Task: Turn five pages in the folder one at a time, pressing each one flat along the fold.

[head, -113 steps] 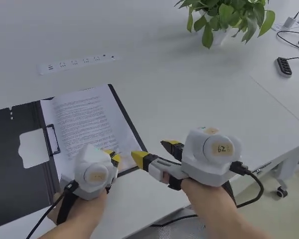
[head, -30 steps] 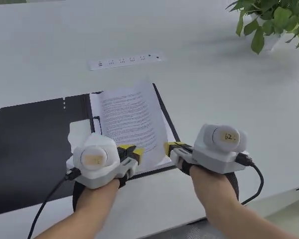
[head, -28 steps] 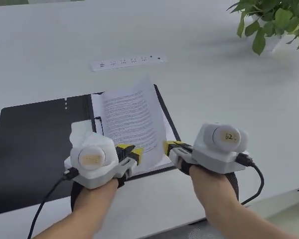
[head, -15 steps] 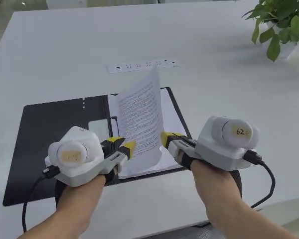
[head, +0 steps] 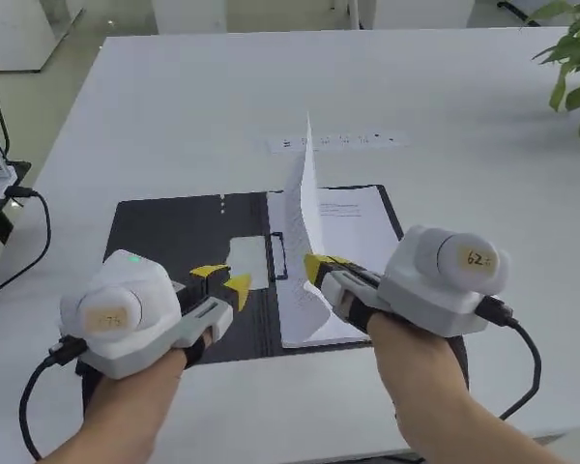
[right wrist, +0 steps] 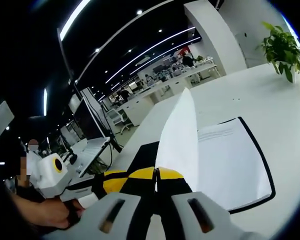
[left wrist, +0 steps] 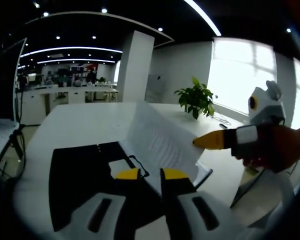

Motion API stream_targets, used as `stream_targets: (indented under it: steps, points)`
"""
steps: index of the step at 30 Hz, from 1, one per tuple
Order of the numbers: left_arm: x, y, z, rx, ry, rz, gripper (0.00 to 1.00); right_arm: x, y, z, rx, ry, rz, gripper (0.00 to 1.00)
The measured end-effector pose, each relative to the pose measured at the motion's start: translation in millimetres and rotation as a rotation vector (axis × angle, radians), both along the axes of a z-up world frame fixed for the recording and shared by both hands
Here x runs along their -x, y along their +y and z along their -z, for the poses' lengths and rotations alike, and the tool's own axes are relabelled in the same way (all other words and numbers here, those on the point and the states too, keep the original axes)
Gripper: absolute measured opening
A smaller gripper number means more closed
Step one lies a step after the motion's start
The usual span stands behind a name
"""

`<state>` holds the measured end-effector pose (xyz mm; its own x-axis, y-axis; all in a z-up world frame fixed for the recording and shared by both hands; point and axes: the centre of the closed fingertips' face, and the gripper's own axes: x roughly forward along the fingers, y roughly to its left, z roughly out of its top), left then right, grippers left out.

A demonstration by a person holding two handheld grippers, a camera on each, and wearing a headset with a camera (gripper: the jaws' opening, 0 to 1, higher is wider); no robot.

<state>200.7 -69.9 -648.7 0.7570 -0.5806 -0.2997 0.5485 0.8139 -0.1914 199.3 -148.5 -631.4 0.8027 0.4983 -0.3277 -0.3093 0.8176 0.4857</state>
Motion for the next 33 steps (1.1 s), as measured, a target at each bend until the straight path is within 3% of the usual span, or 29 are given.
stream_targets:
  steps: [6,12,25,33]
  points:
    - [6.6,37.0,0.3,-0.02,-0.006,-0.048,0.14,-1.9,36.4,2.0,-0.003,0.004,-0.055,0.0]
    - [12.4,60.9,2.5,-0.027,0.002,-0.084,0.14,-2.4,61.9,7.1,-0.011,0.021,-0.084,0.0]
    - [22.9,89.6,4.2,-0.018,-0.003,-0.115,0.15,-2.4,97.3,36.2,0.026,0.075,-0.132,0.0]
    - [33.1,103.0,14.7,-0.018,0.025,-0.137,0.15,0.1,110.8,59.8,0.066,0.115,-0.167,0.0]
